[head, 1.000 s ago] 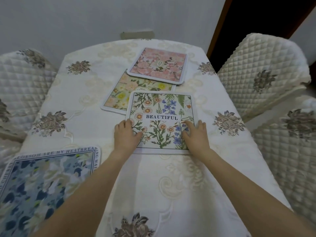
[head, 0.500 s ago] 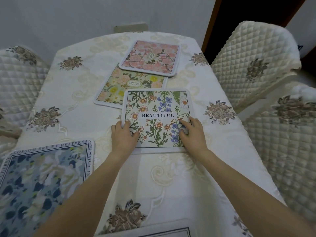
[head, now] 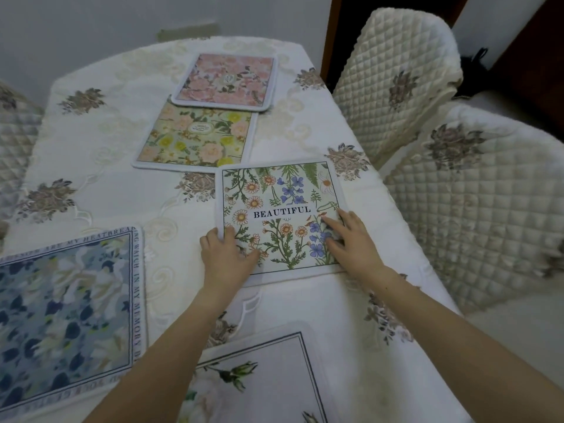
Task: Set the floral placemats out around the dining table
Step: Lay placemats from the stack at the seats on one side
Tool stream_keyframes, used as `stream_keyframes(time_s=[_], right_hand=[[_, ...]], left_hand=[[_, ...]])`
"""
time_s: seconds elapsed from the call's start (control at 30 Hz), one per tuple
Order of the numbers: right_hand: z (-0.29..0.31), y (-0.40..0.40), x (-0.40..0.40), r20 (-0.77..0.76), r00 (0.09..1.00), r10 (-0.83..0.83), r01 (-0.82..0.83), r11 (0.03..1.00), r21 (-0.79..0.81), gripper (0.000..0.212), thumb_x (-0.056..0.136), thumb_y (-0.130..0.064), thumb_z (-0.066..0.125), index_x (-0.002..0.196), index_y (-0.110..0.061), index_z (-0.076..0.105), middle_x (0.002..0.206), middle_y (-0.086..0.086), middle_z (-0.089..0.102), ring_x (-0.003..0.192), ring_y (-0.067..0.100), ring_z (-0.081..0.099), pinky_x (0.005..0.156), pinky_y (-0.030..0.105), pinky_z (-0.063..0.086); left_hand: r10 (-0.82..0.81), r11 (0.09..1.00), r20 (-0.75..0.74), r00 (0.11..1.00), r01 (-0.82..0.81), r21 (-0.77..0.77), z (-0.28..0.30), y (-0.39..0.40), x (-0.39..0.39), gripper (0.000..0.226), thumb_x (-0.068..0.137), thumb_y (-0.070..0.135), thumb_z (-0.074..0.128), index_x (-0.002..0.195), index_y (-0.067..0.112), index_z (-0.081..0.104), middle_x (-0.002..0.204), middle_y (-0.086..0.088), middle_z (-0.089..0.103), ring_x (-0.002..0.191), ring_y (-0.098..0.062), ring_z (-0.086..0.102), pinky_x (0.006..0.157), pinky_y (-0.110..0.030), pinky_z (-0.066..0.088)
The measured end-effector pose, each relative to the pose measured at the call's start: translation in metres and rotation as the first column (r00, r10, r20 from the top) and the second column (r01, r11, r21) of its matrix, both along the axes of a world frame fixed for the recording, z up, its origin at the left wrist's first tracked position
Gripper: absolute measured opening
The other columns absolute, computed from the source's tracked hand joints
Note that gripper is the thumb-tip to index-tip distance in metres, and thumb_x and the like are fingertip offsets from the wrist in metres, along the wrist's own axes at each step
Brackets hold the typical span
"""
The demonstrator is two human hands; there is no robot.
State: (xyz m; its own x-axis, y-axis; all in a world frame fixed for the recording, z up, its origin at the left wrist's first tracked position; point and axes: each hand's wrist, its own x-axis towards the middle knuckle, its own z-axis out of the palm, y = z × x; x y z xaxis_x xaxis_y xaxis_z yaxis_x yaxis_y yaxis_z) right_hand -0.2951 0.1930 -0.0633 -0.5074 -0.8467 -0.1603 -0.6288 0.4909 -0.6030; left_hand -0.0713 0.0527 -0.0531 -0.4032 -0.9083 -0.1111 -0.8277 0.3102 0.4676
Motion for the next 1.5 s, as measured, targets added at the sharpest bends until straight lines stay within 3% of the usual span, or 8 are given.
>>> stream_keyframes(time_s=[0.37,0.7,0.87,1.0,1.2,1.33,1.5], right_hand=[[-0.003,0.068,-0.009,-0.021,0.997,-0.072,0.073,0.997,0.029,0.048,0.091,-0.038,0.053,0.138,-0.041,0.041,0.158,-0.003,0.023,0.147,0.017,0.009,0.114,0.033,0.018],[0.005,0.103,-0.044,-0.032,0.999,0.024,-0.022,0.999,0.047,0.049,0.093,-0.037,0.050,0.140,-0.041,0.037,0.159,-0.006,0.017,0.147,0.014,0.004,0.106,0.020,0.012],[0.005,0.115,-0.062,-0.030,0.995,0.095,-0.093,0.993,0.078,0.050,0.096,-0.038,0.046,0.144,-0.037,0.032,0.160,-0.003,0.012,0.148,0.016,0.000,0.117,0.034,0.011],[0.004,0.120,-0.072,-0.090,0.982,0.168,-0.157,0.981,0.118,0.051,0.097,-0.037,0.041,0.147,-0.033,0.027,0.161,0.000,0.009,0.148,0.021,-0.002,0.118,0.038,0.011],[0.001,0.121,-0.075,-0.324,0.897,0.302,-0.247,0.948,0.200,0.053,0.100,-0.037,0.028,0.150,-0.025,0.016,0.160,0.006,0.012,0.148,0.023,0.004,0.120,0.034,0.004],[0.000,0.123,-0.070,-0.281,0.915,0.289,-0.252,0.954,0.161,0.052,0.101,-0.033,0.027,0.151,-0.021,0.015,0.160,0.006,0.012,0.148,0.021,0.005,0.119,0.032,0.003],[0.010,0.120,-0.073,-0.195,0.935,0.295,-0.263,0.949,0.176,0.052,0.100,-0.030,0.034,0.150,-0.021,0.021,0.160,0.007,0.016,0.148,0.023,0.009,0.120,0.035,0.009]], left_hand=[[-0.066,0.998,-0.003,0.998,0.066,0.014,-0.001,0.057,-0.013,0.079,0.073,0.050,0.067,0.134,0.008,0.037,0.136,-0.022,0.032,0.127,-0.032,0.023,0.103,-0.043,0.027],[-0.004,1.000,0.058,0.998,0.004,-0.002,-0.003,0.103,-0.044,0.082,0.072,0.054,0.066,0.133,0.008,0.036,0.135,-0.021,0.032,0.124,-0.033,0.024,0.101,-0.044,0.028],[0.036,0.999,0.062,0.997,-0.035,-0.014,-0.005,0.122,-0.057,0.082,0.071,0.053,0.067,0.133,0.008,0.037,0.133,-0.022,0.033,0.123,-0.034,0.025,0.100,-0.046,0.029],[0.062,0.998,0.071,0.996,-0.062,-0.007,-0.005,0.135,-0.064,0.083,0.070,0.055,0.065,0.132,0.008,0.037,0.131,-0.022,0.034,0.121,-0.033,0.026,0.099,-0.046,0.030],[-0.036,0.995,0.236,0.971,0.056,-0.079,-0.008,0.143,-0.061,0.083,0.085,0.058,0.044,0.142,0.002,0.021,0.145,-0.031,0.025,0.131,-0.041,0.023,0.110,-0.048,0.023],[-0.089,0.992,0.279,0.956,0.111,-0.066,-0.010,0.148,-0.059,0.081,0.091,0.059,0.024,0.146,0.002,0.005,0.156,-0.020,0.009,0.144,-0.035,0.007,0.118,-0.042,0.012],[-0.122,0.991,0.311,0.943,0.131,-0.009,0.004,0.141,-0.062,0.078,0.091,0.054,0.037,0.144,0.001,0.015,0.154,-0.021,0.017,0.141,-0.035,0.016,0.114,-0.043,0.022]])
